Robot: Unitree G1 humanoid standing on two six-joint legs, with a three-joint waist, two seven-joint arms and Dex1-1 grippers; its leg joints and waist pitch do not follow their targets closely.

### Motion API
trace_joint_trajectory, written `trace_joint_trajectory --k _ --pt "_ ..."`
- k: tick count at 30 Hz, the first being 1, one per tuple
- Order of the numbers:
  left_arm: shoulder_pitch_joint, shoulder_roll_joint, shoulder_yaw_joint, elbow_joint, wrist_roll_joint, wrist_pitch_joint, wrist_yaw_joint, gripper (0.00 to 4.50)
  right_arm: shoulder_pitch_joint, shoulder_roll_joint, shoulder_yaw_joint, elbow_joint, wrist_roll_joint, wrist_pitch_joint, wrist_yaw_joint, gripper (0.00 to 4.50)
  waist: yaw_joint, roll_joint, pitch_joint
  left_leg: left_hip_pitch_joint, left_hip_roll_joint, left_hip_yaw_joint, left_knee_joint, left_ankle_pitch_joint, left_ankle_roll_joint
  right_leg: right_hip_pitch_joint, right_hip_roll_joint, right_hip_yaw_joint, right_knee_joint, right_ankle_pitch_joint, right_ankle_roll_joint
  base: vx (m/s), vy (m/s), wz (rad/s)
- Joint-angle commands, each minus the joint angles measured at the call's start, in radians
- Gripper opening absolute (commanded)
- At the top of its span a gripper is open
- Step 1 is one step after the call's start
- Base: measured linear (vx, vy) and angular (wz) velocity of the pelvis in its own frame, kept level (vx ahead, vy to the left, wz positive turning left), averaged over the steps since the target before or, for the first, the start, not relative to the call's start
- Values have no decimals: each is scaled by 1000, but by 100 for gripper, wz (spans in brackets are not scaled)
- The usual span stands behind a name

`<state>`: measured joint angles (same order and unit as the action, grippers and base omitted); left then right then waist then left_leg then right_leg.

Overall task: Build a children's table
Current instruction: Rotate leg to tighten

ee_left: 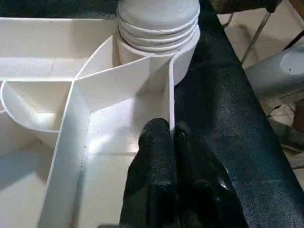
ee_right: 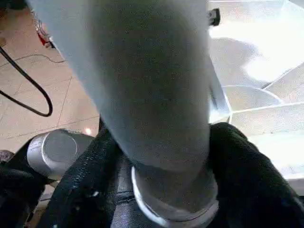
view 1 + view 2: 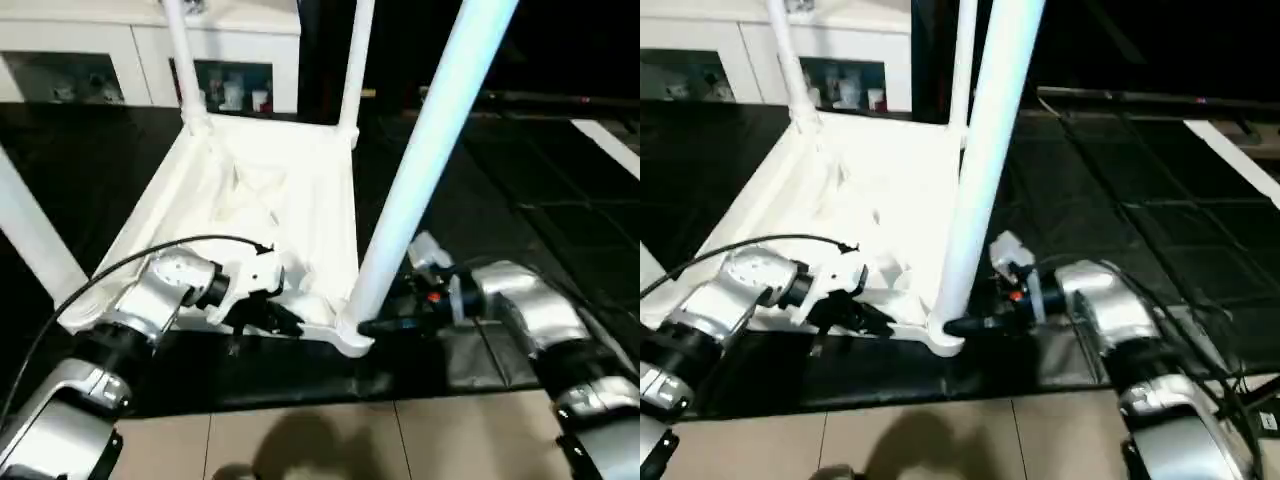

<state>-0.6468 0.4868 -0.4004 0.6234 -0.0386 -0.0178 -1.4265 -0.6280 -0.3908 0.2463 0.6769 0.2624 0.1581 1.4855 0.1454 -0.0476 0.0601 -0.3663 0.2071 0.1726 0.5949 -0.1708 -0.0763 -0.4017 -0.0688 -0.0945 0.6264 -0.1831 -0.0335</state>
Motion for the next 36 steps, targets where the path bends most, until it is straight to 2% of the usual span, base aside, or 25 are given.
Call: trace_joint_trajectory --k 1,8,10,12,14,16,17,19,20,21,22,23,24,26,27,28,29,30,31,32,34,36 --pt "-5 -17 -33 7 22 -8 -35 0 -21 2 0 20 -8 -19 19 247 -5 7 -74 13 36 -3 -64 -190 17 53 -83 58 -73 -200 -200 0 0 0" --pt "-18 -29 -19 50 49 14 37 0 -13 13 -7 43 -3 -24 50 213 -5 13 -72 16 35 -4 -66 -220 9 51 -84 58 -81 -256 -185 0 0 0" --pt "-31 -66 20 69 29 73 113 0 17 18 -19 14 15 0 36 211 -3 17 -70 20 36 -4 -67 -242 6 50 -84 56 -85 -286 -183 0 0 0" --pt "-37 -85 39 68 13 108 143 0 36 23 -26 -5 24 10 19 210 -2 13 -69 24 35 -2 -67 -260 7 48 -85 56 -89 -314 -181 0 0 0" --pt "-47 -125 78 63 -7 165 226 0 81 44 -42 -39 22 15 -68 210 2 16 -67 32 39 0 -68 -272 6 40 -86 58 -93 -329 -177 0 0 0" --pt "-58 -165 111 62 -18 209 312 0 118 79 -59 -51 -6 4 -213 209 -7 12 -62 23 33 -8 -74 -306 -7 48 -91 52 -100 -427 -145 0 0 0" --pt "-64 -179 122 66 -22 221 342 0 125 94 -65 -48 -17 6 -269 206 -13 11 -60 22 32 -9 -76 -317 -12 49 -91 50 -103 -461 -130 0 0 0" --pt "-84 -226 152 81 -27 255 437 0 138 154 -88 -28 -46 17 -449 205 -29 14 -57 32 25 -15 -75 -365 -30 44 -96 42 -124 -587 -83 0 0 0" --pt "-98 -256 170 92 -31 271 493 0 138 197 -105 -8 -56 24 -555 204 -36 9 -59 27 22 -17 -74 -363 -32 49 -96 38 -125 -603 -69 0 0 0" --pt "-116 -291 188 108 -35 281 555 0 125 252 -128 27 -61 26 -671 202 -44 23 -60 25 20 -20 -74 -357 -34 49 -97 36 -129 -615 -55 -32 20 -18" --pt "-129 -316 203 120 -41 288 598 0 106 289 -145 59 -61 34 -749 200 -56 19 -64 25 20 -23 -74 -360 -32 51 -97 30 -132 -606 -55 0 0 0" --pt "-138 -331 212 129 -44 293 624 0 93 313 -156 81 -60 39 -798 200 -63 25 -64 21 20 -26 -76 -359 -32 54 -95 27 -130 -589 -60 0 0 0" --pt "-141 -335 214 132 -44 294 633 0 87 321 -159 89 -60 39 -813 199 -72 23 -63 15 19 -27 -79 -365 -27 58 -91 21 -133 -579 -53 0 0 0" --pt "-157 -359 229 147 -44 300 683 0 59 358 -171 126 -67 34 -888 199 -74 27 -67 27 16 -22 -74 -366 -9 49 -93 25 -140 -551 -63 0 0 0" --pt "-175 -387 243 165 -39 304 741 0 14 399 -180 177 -84 23 -988 199 -76 29 -67 27 18 -19 -75 -355 -1 46 -91 30 -133 -507 -85 0 0 0" --pt "-188 -402 240 178 -24 300 774 0 -26 426 -182 217 -98 8 -1052 199 -84 29 -69 22 17 -21 -76 -346 -9 49 -89 29 -125 -488 -99 0 0 0" --pt "-189 -403 230 177 -12 302 773 0 -36 436 -190 222 -95 5 -1062 199 -85 31 -71 23 18 -22 -77 -343 -12 50 -89 28 -124 -475 -105 0 0 0" --pt "-189 -402 224 175 -4 304 771 0 -40 441 -196 221 -91 3 -1063 199 -86 28 -71 20 18 -21 -77 -340 -8 51 -89 29 -124 -463 -108 0 0 0" --pt "-187 -398 218 171 3 305 766 0 -42 447 -207 216 -80 4 -1062 234 -83 27 -72 21 20 -16 -77 -319 9 51 -88 36 -120 -407 -122 0 0 0" --pt "-182 -391 213 166 11 305 755 0 -36 451 -208 200 -82 3 -1054 234 -80 23 -74 20 20 -12 -76 -289 21 53 -87 40 -115 -356 -134 0 0 0" --pt "-174 -377 204 159 22 304 733 0 -23 451 -209 180 -88 8 -1049 271 -75 24 -76 17 21 -9 -76 -247 34 57 -87 43 -107 -298 -151 0 0 0" --pt "-171 -372 202 162 29 303 726 0 -19 454 -214 175 -94 6 -1056 289 -73 23 -76 14 20 -8 -76 -225 39 60 -87 44 -104 -279 -156 0 0 0"
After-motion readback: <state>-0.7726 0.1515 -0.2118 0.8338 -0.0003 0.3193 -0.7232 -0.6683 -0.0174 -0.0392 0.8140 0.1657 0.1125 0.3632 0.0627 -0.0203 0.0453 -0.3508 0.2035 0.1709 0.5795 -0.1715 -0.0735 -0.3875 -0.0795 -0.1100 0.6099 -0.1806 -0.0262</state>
